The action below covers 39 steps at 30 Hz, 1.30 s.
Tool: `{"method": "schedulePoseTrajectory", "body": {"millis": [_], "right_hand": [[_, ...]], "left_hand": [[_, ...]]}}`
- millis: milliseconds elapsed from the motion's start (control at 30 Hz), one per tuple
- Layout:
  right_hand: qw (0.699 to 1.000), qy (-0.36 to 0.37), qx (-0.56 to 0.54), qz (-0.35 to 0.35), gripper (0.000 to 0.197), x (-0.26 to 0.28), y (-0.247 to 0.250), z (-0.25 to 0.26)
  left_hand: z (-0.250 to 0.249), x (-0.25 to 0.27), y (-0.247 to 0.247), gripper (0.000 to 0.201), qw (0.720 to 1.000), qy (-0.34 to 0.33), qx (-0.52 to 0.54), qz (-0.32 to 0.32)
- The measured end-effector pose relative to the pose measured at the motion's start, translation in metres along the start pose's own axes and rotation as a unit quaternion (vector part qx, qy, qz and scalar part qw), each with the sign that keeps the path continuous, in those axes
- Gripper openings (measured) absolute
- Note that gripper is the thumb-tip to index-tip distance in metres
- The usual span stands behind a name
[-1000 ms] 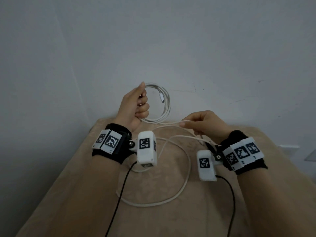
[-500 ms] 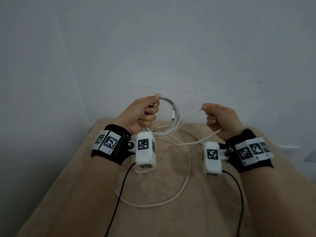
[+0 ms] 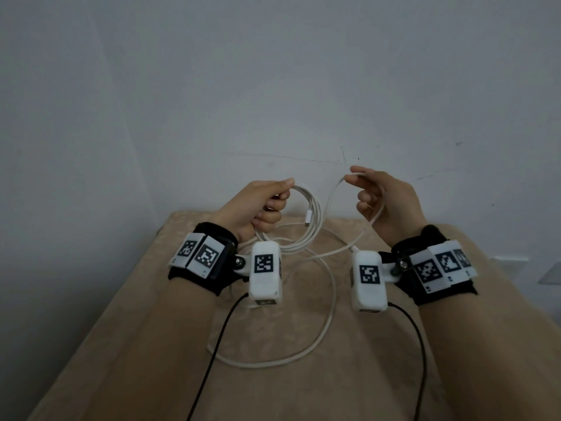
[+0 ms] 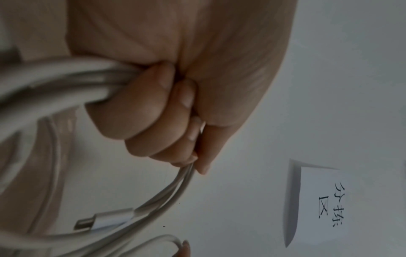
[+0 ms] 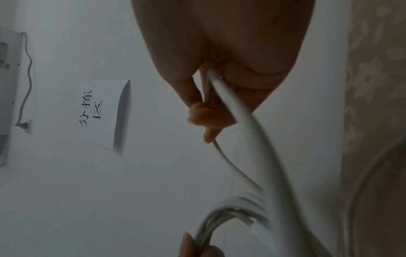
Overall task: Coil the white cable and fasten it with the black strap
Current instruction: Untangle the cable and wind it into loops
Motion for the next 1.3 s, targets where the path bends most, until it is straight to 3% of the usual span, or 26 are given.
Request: {"method": "schedulePoseTrajectory", "body": {"millis": [233,367,533,1033,1300], "right_hand": [[0.998,-0.024,-0.038,0.041,0.032,0.002,-0.006,0.0],[0.988,-0.063,-0.116,0.076,0.032,0.005,-0.01,-0.002],[0.982,-0.067,-0.124,0.122,0.028,0.01,-0.018,0.0],[0.984,0.081,0.079,0.135,0.022,0.038,-0.051,0.012],[0.985,0.116,0.087,0.093,0.018,0.042,-0.051,0.013]], "left_hand": [[0.0,0.0,0.002,0.035,1.0,-0.001,0.007,-0.01],[-0.003,0.0,0.003,0.035,1.0,0.001,0.016,-0.02],[-0.003,0.0,0.002,0.035,0.999,-0.004,0.014,-0.037],[-0.009,0.003,-0.015,0.035,0.998,-0.03,-0.017,-0.056],[-0.009,0.003,-0.021,0.039,0.997,-0.044,-0.036,-0.058]]}}
Point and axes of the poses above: each hand's wrist, its own x-axis away from the middle knuckle, its own y-axis out of the back of the hand, z = x × y, the point moved 6 cm from there along -x, towards the middle knuckle, and after that the axes turned 8 degrees about -z, right-handed, at the moved point
